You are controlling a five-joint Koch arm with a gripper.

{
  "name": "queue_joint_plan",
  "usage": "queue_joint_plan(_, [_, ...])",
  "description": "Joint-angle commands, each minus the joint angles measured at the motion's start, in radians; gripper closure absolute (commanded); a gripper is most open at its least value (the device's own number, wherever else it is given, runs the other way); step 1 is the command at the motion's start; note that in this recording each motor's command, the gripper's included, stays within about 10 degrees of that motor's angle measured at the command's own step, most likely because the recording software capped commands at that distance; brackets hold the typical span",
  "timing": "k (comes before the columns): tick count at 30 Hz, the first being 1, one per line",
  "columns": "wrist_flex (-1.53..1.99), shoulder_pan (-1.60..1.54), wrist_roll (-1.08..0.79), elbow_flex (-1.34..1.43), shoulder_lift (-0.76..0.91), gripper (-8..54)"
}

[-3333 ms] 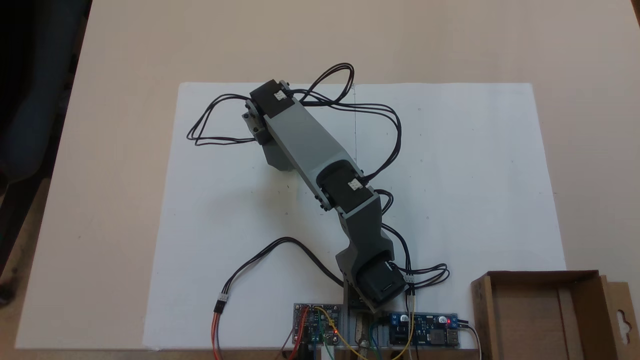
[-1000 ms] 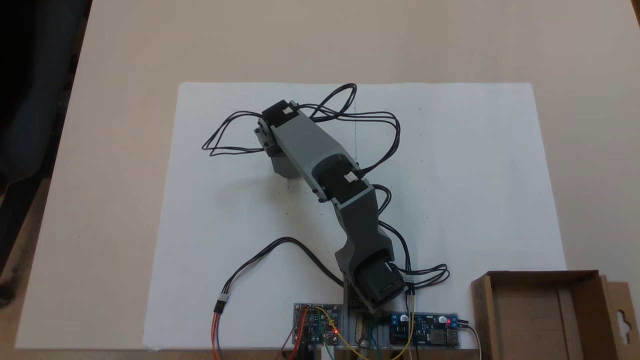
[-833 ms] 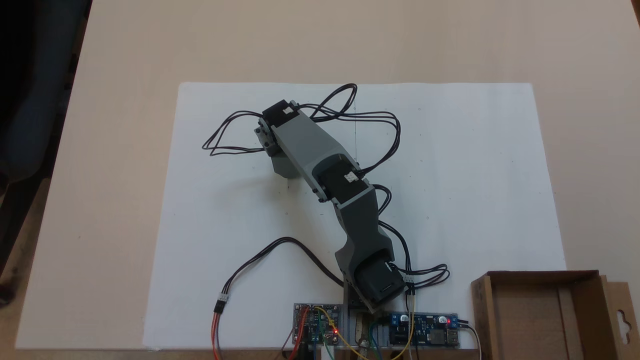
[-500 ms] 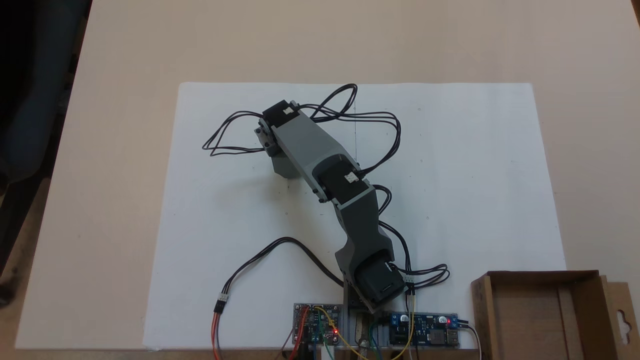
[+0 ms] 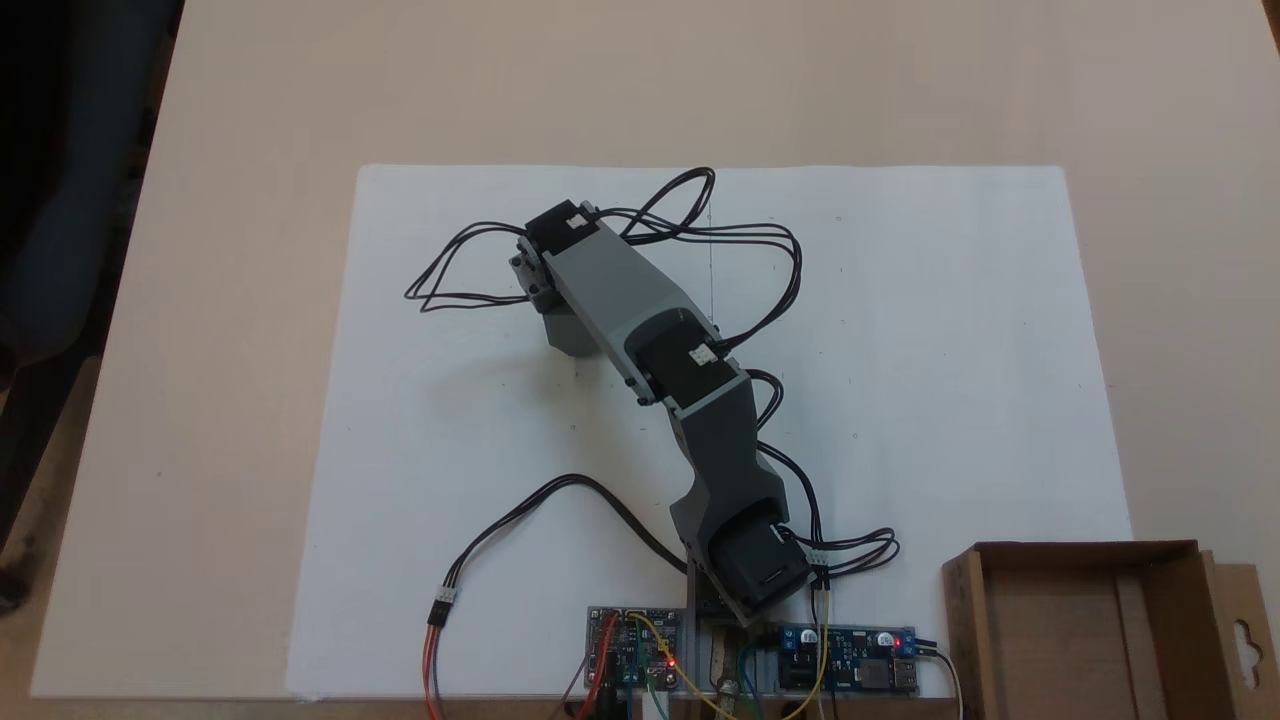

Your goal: Grasp a green dice and put it in the bin.

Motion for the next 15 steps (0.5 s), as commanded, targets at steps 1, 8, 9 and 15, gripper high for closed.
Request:
queue_joint_plan(1, [0.021,-0.012,0.048,0.006,0.031,33.6])
queue_joint_plan(8, [0.114,0.005,0.031,-0.061,0.11,33.6])
queue_joint_plan(9, [0.156,0.006,0.028,-0.098,0.11,33.6])
queue_joint_plan(15, [0.416,0.072,-0.003,-0.417,0.11,33.6])
